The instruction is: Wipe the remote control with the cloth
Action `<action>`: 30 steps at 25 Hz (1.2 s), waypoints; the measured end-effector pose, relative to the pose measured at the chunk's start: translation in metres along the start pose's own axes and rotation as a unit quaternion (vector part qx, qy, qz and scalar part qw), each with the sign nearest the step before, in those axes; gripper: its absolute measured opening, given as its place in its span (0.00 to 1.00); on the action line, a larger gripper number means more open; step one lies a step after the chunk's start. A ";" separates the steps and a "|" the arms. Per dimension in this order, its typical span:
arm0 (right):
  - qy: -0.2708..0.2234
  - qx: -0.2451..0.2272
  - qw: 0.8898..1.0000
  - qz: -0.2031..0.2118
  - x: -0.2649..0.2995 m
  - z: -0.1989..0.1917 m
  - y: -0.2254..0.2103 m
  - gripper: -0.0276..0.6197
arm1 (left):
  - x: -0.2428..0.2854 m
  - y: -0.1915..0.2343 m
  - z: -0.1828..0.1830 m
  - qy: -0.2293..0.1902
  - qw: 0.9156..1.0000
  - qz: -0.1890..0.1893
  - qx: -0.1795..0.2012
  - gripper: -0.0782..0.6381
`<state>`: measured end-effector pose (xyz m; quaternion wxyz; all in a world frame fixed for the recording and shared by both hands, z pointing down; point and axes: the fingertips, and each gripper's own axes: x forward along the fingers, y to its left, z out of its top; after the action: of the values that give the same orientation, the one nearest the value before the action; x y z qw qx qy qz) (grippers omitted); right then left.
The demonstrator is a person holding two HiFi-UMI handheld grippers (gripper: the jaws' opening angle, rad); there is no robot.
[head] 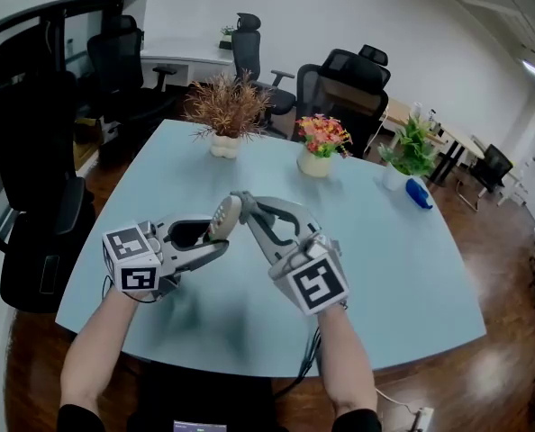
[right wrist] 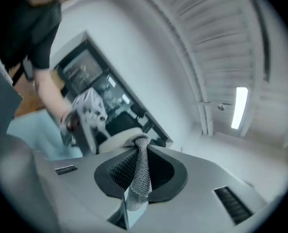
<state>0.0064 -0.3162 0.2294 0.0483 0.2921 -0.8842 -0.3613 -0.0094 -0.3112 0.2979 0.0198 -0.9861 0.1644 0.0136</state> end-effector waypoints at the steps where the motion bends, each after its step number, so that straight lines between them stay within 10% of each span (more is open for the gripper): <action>1: -0.043 0.078 0.996 -0.003 -0.009 0.011 -0.013 0.09 | 0.000 0.001 -0.003 0.014 0.999 0.015 0.035 0.37; 4: -0.096 0.229 0.969 0.005 -0.025 0.010 -0.046 0.09 | 0.000 -0.006 -0.004 0.038 0.989 0.028 0.140 0.37; 7: -0.093 0.329 0.933 0.109 -0.021 -0.009 -0.028 0.09 | -0.003 -0.046 0.002 0.007 0.989 -0.096 0.114 0.37; 12: -0.141 0.456 0.797 0.370 -0.029 0.011 0.048 0.09 | -0.017 -0.094 0.007 -0.033 0.965 -0.255 0.056 0.37; 15: -0.208 0.532 0.688 0.447 -0.039 0.028 0.053 0.09 | -0.020 -0.105 0.013 -0.049 0.955 -0.285 0.059 0.37; 17: -0.234 0.553 0.652 0.463 -0.045 0.034 0.049 0.09 | -0.021 -0.107 0.017 -0.054 0.956 -0.281 0.063 0.37; 23: -0.366 0.509 0.669 0.399 -0.089 0.053 -0.018 0.09 | -0.016 -0.041 0.009 -0.033 0.989 -0.142 -0.005 0.37; 24: -0.367 0.489 0.695 0.379 -0.089 0.055 -0.020 0.09 | -0.015 -0.024 0.006 -0.029 0.993 -0.114 -0.032 0.37; 28: -0.199 0.356 0.866 0.289 -0.034 0.033 0.027 0.09 | -0.019 -0.007 -0.001 -0.025 0.992 -0.083 -0.091 0.37; 30: -0.138 0.317 0.907 0.239 -0.015 0.017 0.030 0.09 | -0.021 -0.007 -0.002 -0.020 0.993 -0.077 -0.086 0.38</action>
<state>-0.0010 -0.2802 0.2388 -0.0845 0.0194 -0.9933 -0.0762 -0.0270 -0.2978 0.3004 -0.0608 -0.9934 0.0857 0.0459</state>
